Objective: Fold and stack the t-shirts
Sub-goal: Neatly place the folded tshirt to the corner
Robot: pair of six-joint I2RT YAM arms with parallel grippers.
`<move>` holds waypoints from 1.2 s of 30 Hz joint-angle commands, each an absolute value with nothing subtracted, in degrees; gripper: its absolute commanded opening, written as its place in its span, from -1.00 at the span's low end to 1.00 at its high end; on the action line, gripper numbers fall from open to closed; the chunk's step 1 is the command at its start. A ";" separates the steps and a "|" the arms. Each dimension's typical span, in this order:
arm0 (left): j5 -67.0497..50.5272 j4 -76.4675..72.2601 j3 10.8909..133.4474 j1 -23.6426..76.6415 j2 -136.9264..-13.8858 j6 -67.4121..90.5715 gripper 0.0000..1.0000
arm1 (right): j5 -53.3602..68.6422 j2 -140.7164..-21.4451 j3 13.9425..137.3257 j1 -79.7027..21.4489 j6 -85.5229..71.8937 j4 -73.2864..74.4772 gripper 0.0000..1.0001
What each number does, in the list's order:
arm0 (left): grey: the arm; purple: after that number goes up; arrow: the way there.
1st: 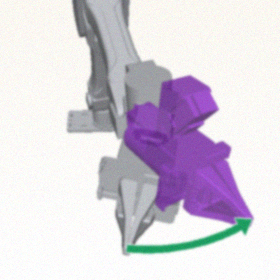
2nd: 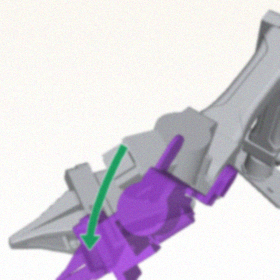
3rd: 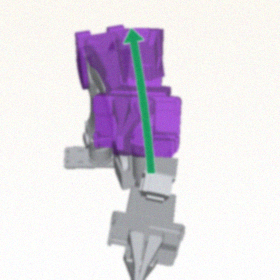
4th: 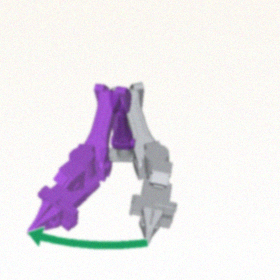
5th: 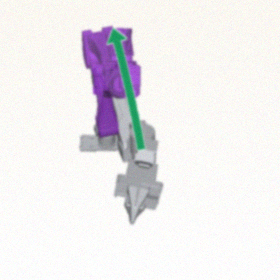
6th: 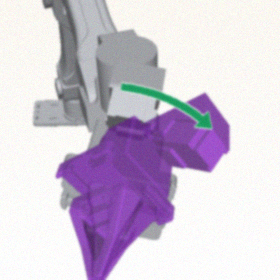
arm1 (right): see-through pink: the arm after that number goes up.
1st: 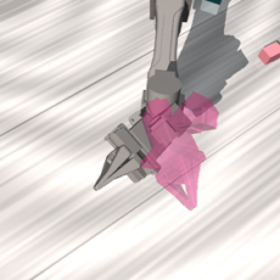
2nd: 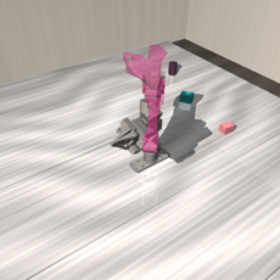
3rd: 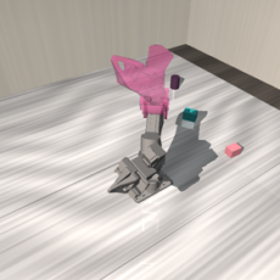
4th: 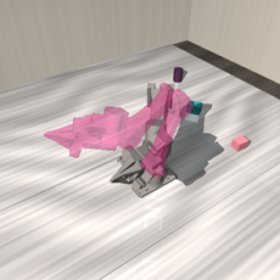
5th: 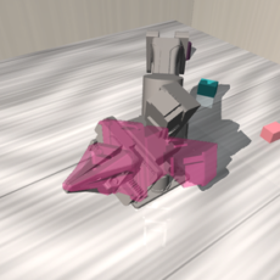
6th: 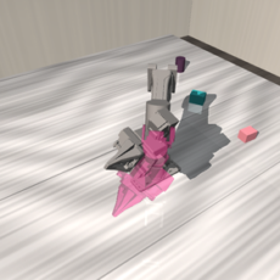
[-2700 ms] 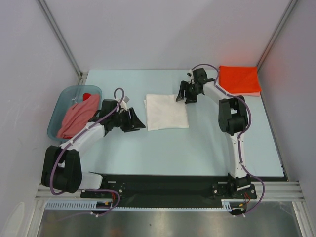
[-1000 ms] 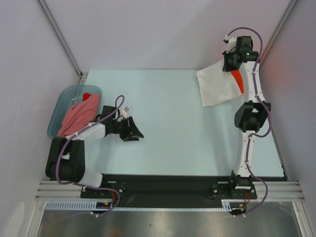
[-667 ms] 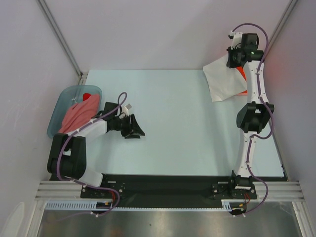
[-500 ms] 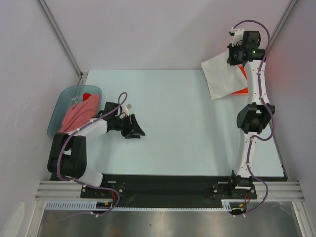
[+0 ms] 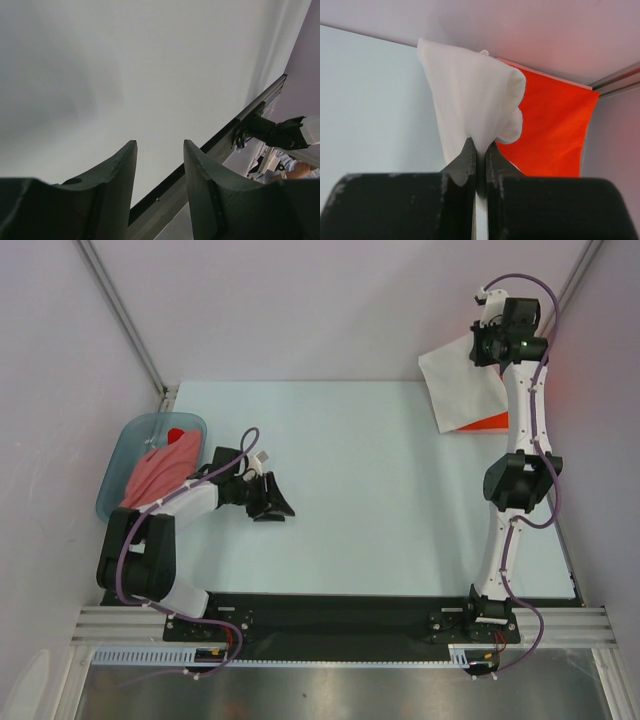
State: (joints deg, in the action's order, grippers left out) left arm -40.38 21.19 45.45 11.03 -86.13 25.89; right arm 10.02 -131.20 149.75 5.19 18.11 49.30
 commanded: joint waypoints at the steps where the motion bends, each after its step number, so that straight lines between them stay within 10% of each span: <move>1: -41.40 21.09 47.55 11.60 -86.40 25.31 -0.05 | 10.81 -127.00 153.02 6.41 18.81 44.39 -1.00; 36: -40.17 24.35 54.75 13.88 -93.60 25.49 -0.05 | 15.12 -140.09 152.49 13.18 17.93 31.21 -1.00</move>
State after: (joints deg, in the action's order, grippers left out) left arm -40.23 24.21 52.01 13.15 -92.62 25.91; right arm 14.02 -139.28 149.75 12.29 18.04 36.88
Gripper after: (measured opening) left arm 0.477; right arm 0.051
